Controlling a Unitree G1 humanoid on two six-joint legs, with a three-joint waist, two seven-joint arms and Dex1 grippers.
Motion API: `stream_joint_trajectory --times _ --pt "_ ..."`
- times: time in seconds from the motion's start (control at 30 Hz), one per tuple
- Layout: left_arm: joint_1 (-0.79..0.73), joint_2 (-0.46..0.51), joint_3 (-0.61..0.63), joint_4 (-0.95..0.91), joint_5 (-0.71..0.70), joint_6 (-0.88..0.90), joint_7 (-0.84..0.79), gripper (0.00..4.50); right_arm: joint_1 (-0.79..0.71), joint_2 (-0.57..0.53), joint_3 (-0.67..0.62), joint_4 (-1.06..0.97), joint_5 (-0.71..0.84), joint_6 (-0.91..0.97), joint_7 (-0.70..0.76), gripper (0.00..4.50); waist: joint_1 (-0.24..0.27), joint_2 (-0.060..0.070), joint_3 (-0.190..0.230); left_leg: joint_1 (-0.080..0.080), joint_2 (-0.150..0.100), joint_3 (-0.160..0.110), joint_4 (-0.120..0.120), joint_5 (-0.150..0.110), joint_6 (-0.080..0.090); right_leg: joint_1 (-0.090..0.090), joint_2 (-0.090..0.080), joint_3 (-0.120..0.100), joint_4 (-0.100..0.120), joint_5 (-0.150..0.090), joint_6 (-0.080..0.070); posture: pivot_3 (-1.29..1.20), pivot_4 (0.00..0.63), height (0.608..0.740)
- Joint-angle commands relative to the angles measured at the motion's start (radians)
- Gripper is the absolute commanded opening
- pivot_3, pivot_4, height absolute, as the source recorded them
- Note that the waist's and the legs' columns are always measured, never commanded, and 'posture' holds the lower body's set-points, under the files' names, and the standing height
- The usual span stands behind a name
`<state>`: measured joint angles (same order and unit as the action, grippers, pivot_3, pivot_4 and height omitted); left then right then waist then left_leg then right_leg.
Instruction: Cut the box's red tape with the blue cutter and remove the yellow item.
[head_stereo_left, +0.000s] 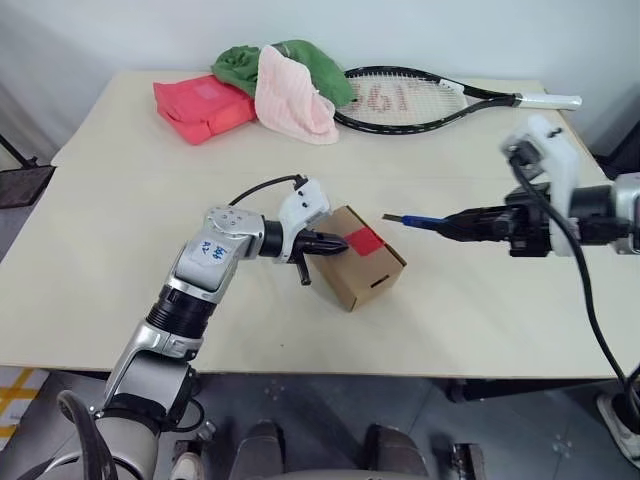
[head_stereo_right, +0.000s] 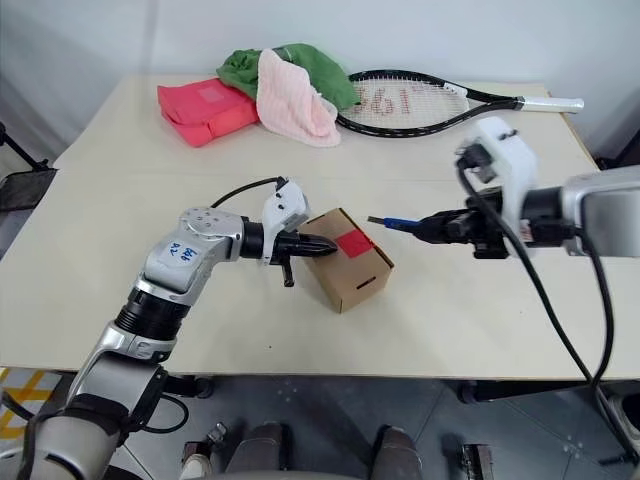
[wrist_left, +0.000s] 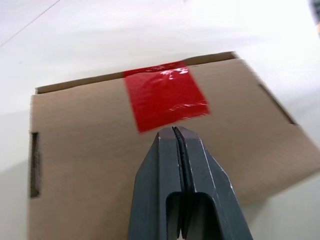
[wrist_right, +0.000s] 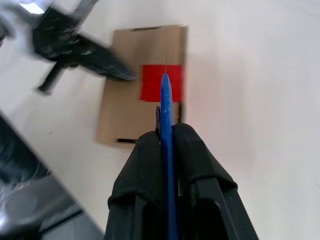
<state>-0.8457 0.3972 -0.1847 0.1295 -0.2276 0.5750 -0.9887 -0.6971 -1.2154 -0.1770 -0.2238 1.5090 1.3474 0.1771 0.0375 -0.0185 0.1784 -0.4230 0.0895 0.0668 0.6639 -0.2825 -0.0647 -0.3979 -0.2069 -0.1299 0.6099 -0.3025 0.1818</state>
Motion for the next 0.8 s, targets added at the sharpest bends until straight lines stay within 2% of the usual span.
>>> stream_joint_trajectory --times 0.03,0.1,0.2,0.33,0.47,0.6,0.77,0.8 --pt "0.004 0.032 0.095 -0.05 -0.088 -0.105 -0.081 0.0 0.218 0.011 -0.104 -0.003 -0.369 -0.35 0.225 0.09 0.002 0.0 0.0 0.0 0.0 0.0 0.0 0.0 0.0 0.0 0.0 0.0 0.0 0.0 0.0 0.0 0.15 0.74" --pt "0.023 0.06 0.139 -0.051 -0.117 -0.143 -0.105 0.0 0.335 0.074 -0.096 0.066 -0.56 -0.587 0.318 0.09 0.002 0.0 0.0 0.001 0.0 0.001 0.0 0.0 0.0 0.0 0.0 0.001 0.001 0.0 0.0 0.0 0.15 0.74" --pt "0.075 0.118 0.206 -0.058 -0.151 -0.165 -0.124 0.0 0.407 0.195 -0.055 0.246 -0.765 -0.865 0.413 0.09 -0.011 0.0 0.0 0.001 0.0 0.001 0.0 0.0 0.0 0.0 0.0 0.001 0.001 0.0 0.001 0.0 0.15 0.74" --pt "0.158 0.151 0.242 -0.083 -0.173 -0.174 -0.121 0.0 0.436 0.254 0.035 0.403 -0.971 -1.05 0.517 0.09 -0.015 0.003 0.0 0.002 0.0 0.001 -0.001 0.0 0.0 0.0 0.0 0.001 0.001 0.0 0.0 0.0 0.15 0.74" --pt "0.285 0.169 0.281 -0.136 -0.189 -0.196 -0.094 0.0 0.472 0.33 0.051 0.486 -1.039 -1.121 0.574 0.09 -0.017 0.004 -0.001 0.003 0.0 0.001 -0.001 0.0 0.0 0.0 0.0 0.001 0.001 0.0 0.0 0.0 0.15 0.74" --pt "0.361 0.168 0.32 -0.18 -0.21 -0.186 -0.038 0.0 0.502 0.342 -0.047 0.467 -0.993 -1.112 0.613 1.4 -0.009 0.004 -0.001 0.003 0.0 0.001 0.0 0.0 0.0 0.002 0.0 0.0 0.001 0.0 0.0 0.0 0.15 0.74" --pt "0.448 0.186 0.364 -0.193 -0.213 -0.196 -0.005 0.0 0.591 0.278 -0.212 0.296 -0.844 -1.032 0.79 3.12 -0.01 0.005 -0.001 0.003 0.0 0.001 0.0 0.0 0.0 0.003 0.0 0.0 0.0 0.0 0.001 0.0 0.15 0.74" --pt "0.461 0.19 0.364 -0.192 -0.208 -0.196 0.003 0.0 0.596 0.26 -0.229 0.263 -0.817 -0.995 0.813 3.12 -0.011 0.005 -0.001 0.004 0.0 0.001 0.0 0.0 0.0 0.003 0.0 0.0 0.001 0.0 0.001 0.0 0.15 0.74"
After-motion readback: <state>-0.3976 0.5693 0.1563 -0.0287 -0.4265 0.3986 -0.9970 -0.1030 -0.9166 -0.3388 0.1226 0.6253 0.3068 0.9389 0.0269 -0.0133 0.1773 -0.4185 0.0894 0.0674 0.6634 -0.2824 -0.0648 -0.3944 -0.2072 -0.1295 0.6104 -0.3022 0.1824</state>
